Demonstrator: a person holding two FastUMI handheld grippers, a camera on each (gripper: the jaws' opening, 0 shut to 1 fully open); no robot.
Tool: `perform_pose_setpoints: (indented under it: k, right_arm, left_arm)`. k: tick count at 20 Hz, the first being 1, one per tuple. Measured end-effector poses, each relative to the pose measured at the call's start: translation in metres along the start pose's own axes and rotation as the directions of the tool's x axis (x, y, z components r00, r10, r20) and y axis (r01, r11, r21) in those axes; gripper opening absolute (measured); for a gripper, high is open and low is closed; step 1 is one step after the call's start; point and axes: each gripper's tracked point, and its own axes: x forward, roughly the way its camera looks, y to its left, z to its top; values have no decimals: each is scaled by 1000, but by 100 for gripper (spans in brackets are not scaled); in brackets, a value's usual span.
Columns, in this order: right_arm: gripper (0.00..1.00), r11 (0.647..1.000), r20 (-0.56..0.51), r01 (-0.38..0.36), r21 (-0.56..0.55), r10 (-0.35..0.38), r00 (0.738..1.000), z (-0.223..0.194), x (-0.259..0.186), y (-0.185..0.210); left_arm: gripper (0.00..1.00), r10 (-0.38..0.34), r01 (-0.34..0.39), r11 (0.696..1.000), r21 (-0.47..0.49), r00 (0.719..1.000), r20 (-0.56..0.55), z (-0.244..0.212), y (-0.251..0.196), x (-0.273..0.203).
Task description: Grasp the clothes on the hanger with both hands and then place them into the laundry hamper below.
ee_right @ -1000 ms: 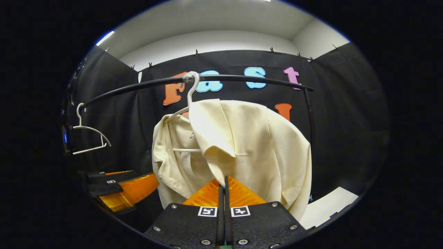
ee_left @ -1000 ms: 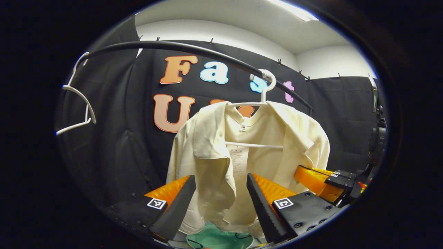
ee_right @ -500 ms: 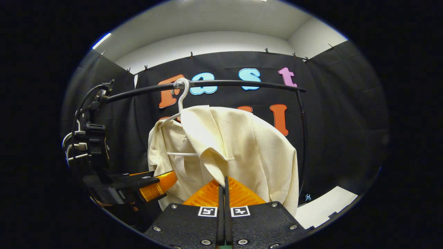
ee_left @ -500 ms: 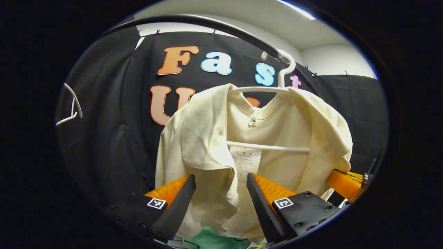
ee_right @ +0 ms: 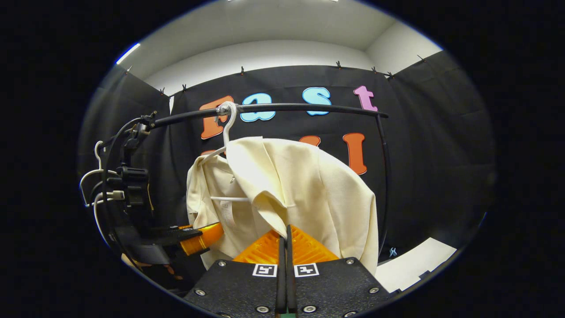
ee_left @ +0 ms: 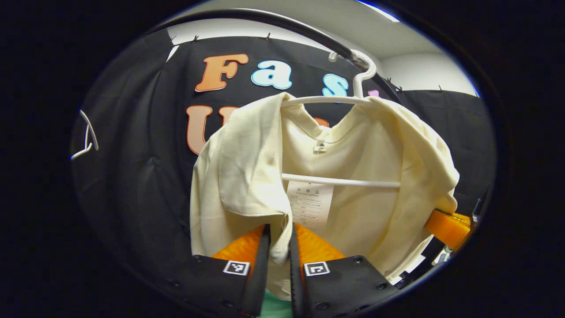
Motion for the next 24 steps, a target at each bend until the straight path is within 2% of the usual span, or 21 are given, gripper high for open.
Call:
perform_pose_setpoints:
  k: [1,2,3,4,8,11,13,18,24]
  right_arm:
    - [0,1000,0,-2,5,2,1000,2,-1,0]
    - [0,1000,7,-4,11,4,1000,5,-1,0]
    - [0,1000,13,-2,11,2,1000,7,-1,-1]
    - [0,1000,19,-2,10,2,1000,9,-1,-3]
    - [0,1000,46,3,19,-4,999,23,-4,-12]
    - [0,1000,53,-9,25,8,999,35,-9,-16]
    - [0,999,71,-16,33,13,997,49,-11,-19]
    - [0,1000,129,-23,22,20,991,88,-20,-33]
    - [0,1000,183,5,-17,-2,983,135,-27,-63]
  left_arm:
    - [27,-3,3,1000,4,1000,0,1,-2,0]
    - [17,-12,12,1000,5,1000,1,1,-3,-2]
    - [18,-22,22,1000,2,1000,-8,0,-3,-3]
    - [12,-22,22,1000,3,1000,-17,0,-2,-3]
    - [7,-77,78,996,-35,997,13,12,-7,-14]
    - [7,-82,81,997,20,996,34,29,-3,-25]
    - [6,-87,86,996,18,995,43,39,-1,-31]
    - [6,-35,35,999,5,994,102,76,27,-58]
    - [6,60,-71,996,57,983,176,123,79,-76]
